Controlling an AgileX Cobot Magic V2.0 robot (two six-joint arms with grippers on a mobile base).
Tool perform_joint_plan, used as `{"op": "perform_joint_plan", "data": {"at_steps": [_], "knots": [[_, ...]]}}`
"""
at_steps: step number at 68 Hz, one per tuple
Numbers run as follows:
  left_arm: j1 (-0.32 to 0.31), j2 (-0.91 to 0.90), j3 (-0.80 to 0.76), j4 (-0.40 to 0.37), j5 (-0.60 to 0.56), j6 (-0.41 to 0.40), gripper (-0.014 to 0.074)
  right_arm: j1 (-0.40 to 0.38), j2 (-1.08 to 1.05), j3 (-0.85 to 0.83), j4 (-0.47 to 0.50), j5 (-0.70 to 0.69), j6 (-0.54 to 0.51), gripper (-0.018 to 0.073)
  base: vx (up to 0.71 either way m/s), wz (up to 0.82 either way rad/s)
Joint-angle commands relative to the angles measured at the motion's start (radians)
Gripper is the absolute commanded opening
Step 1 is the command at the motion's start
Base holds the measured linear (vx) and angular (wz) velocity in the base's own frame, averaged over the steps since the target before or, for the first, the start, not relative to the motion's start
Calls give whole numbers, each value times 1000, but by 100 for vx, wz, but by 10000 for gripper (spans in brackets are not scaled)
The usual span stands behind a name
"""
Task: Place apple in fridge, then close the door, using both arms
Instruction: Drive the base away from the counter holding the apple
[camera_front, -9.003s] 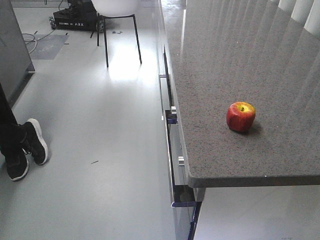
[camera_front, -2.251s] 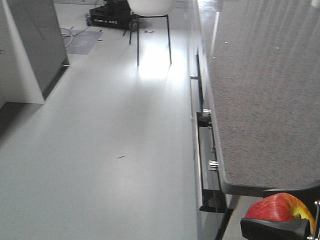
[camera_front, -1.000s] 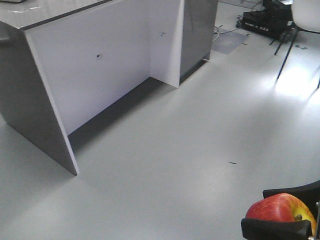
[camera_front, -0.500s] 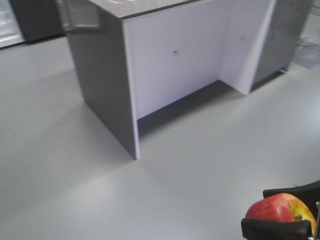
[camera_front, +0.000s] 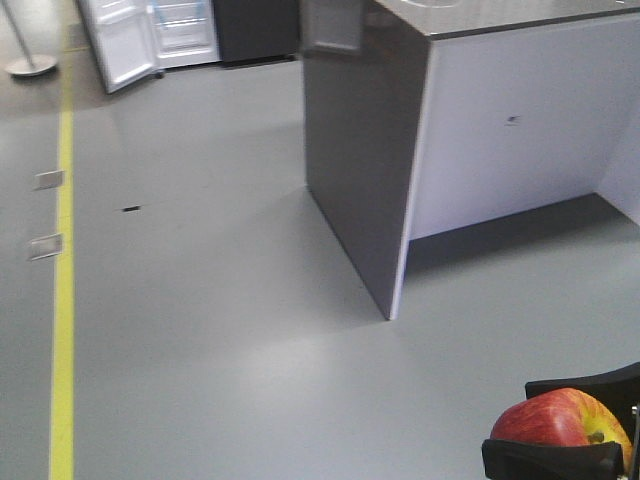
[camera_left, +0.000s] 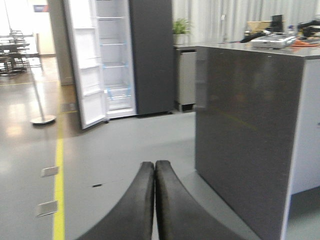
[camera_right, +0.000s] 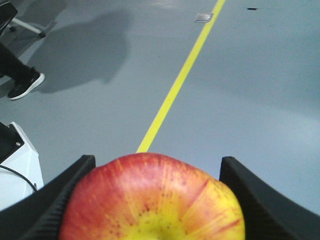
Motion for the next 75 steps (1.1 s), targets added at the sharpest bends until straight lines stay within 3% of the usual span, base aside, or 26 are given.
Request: {"op": "perform_joint_plan", "data": {"at_steps": [1, 75], "knots": [[-3, -15, 13, 0, -71, -1, -6, -2, 1, -28, 63, -23, -9, 207, -1, 49], [-3, -15, 13, 0, -71, -1, -6, -2, 1, -28, 63, -23, -9, 207, 6, 29]]}}
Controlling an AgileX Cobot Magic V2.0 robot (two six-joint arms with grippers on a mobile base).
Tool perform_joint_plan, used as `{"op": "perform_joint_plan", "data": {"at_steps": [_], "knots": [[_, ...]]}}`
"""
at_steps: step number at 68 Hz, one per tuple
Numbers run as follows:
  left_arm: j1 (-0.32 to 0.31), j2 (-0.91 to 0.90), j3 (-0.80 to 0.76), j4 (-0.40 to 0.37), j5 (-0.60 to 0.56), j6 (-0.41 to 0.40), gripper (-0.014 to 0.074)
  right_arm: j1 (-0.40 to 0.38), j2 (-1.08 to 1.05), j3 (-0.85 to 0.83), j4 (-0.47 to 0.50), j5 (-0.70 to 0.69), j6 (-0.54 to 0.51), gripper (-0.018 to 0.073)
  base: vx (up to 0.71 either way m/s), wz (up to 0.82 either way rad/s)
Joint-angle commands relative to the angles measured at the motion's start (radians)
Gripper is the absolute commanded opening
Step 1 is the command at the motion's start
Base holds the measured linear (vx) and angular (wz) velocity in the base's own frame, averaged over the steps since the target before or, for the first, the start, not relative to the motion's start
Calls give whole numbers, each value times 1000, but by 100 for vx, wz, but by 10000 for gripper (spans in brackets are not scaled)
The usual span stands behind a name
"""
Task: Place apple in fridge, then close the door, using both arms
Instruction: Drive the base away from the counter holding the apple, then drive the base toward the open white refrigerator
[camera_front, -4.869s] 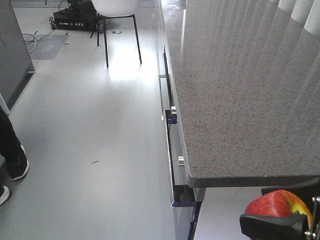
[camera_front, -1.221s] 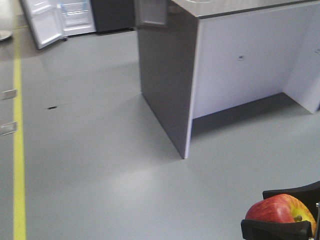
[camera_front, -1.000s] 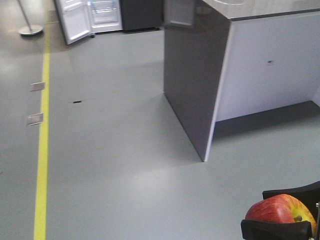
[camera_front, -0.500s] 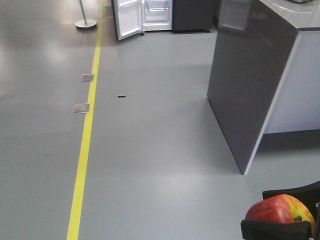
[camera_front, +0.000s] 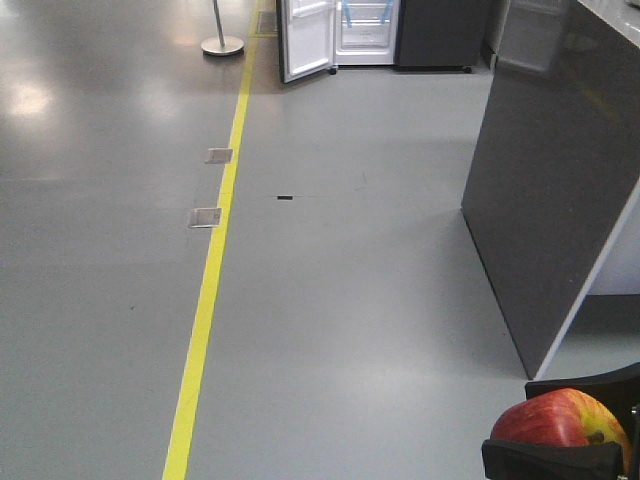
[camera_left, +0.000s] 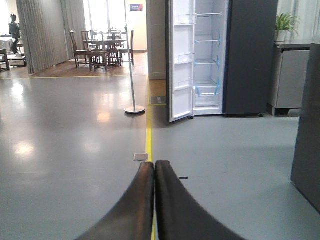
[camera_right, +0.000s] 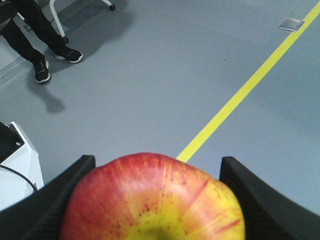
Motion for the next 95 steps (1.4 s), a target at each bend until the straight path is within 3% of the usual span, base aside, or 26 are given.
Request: {"op": "perform_joint_plan", "data": {"at_steps": [1, 95], "knots": [[-3, -15, 13, 0, -71, -1, -6, -2, 1, -28, 63, -23, -9, 207, 14, 14], [-3, -15, 13, 0, -71, -1, -6, -2, 1, -28, 63, -23, -9, 207, 23, 2]]}}
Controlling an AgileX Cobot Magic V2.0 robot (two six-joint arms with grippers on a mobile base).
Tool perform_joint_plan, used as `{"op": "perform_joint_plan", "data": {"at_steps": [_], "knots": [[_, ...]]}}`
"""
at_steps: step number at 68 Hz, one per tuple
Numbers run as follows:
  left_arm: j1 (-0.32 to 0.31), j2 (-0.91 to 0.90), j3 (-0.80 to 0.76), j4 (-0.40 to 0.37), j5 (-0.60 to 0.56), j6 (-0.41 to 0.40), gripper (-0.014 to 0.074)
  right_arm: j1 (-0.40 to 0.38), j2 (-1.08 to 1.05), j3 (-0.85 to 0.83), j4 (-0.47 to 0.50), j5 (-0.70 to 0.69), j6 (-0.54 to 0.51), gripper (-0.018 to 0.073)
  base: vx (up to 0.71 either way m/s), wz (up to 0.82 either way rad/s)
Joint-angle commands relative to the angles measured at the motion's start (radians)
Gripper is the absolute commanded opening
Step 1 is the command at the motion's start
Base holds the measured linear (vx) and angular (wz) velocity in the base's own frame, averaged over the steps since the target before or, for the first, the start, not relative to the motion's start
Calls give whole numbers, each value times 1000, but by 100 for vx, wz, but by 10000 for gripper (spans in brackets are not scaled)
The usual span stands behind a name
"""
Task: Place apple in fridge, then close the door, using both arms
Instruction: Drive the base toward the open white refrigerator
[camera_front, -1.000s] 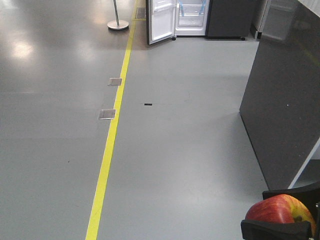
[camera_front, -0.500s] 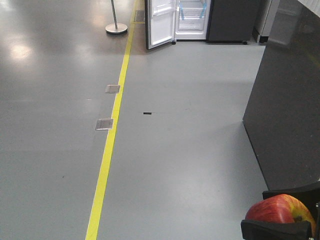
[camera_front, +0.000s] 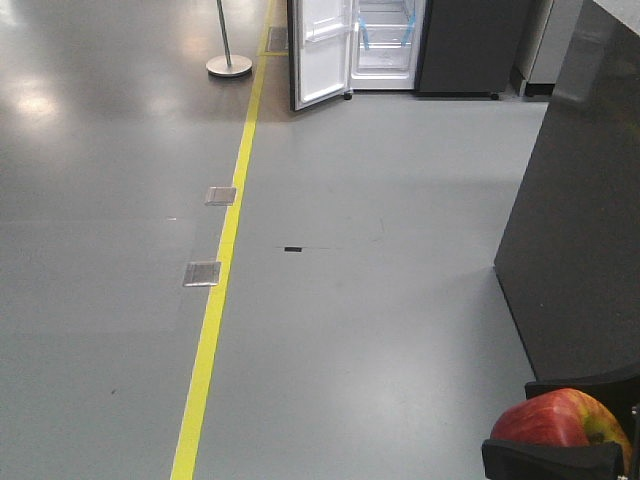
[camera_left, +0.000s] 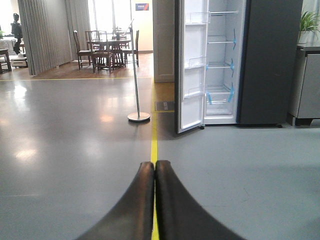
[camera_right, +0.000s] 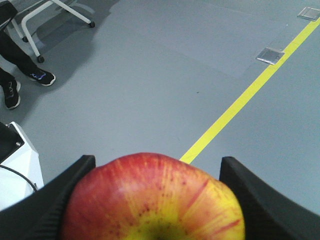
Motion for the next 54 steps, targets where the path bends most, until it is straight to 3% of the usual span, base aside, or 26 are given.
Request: {"op": "perform_joint_plan", "data": {"at_steps": [1, 54], "knots": [[-3, -15, 13, 0, -71, -1, -6, -2, 1, -28, 63, -23, -9, 207, 25, -1], [-3, -15, 13, 0, -71, -1, -6, -2, 1, -28, 63, -23, -9, 207, 24, -3]]}}
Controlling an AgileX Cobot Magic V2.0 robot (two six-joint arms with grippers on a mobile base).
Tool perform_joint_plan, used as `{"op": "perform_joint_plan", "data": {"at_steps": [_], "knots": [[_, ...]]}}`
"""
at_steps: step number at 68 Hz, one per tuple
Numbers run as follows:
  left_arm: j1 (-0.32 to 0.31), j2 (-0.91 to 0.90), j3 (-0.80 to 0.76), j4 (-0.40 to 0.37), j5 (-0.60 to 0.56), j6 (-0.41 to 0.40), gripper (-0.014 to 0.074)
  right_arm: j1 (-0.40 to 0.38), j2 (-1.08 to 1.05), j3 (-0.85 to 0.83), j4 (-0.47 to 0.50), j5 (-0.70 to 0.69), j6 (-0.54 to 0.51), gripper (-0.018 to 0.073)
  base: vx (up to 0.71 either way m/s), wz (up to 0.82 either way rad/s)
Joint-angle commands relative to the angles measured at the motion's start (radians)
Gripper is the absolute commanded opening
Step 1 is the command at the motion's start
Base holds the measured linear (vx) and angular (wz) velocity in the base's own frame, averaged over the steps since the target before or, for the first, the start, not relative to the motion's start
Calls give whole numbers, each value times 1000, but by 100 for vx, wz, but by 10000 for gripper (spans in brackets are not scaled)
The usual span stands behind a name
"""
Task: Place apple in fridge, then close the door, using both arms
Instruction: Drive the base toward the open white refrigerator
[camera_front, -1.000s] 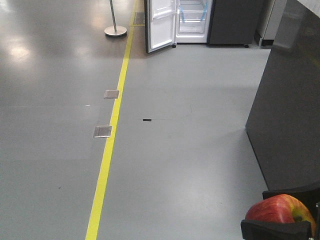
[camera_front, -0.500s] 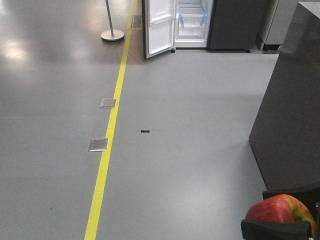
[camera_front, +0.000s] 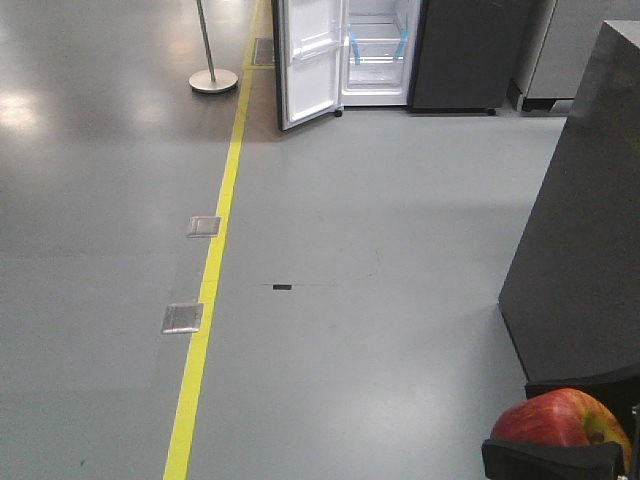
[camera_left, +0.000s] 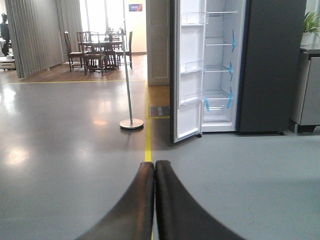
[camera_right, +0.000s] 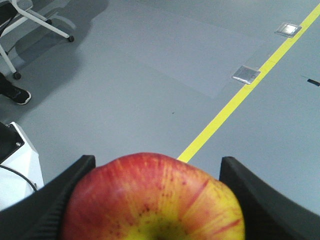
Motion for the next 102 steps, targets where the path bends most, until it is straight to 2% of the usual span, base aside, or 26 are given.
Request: {"op": "perform_joint_plan", "data": {"at_steps": [1, 102], "knots": [[-3, -15, 13, 0, -71, -1, -6, -2, 1, -28, 63, -23, -9, 207, 23, -5], [-3, -15, 13, 0, -71, -1, -6, -2, 1, -28, 63, -23, -9, 207, 26, -1]]}}
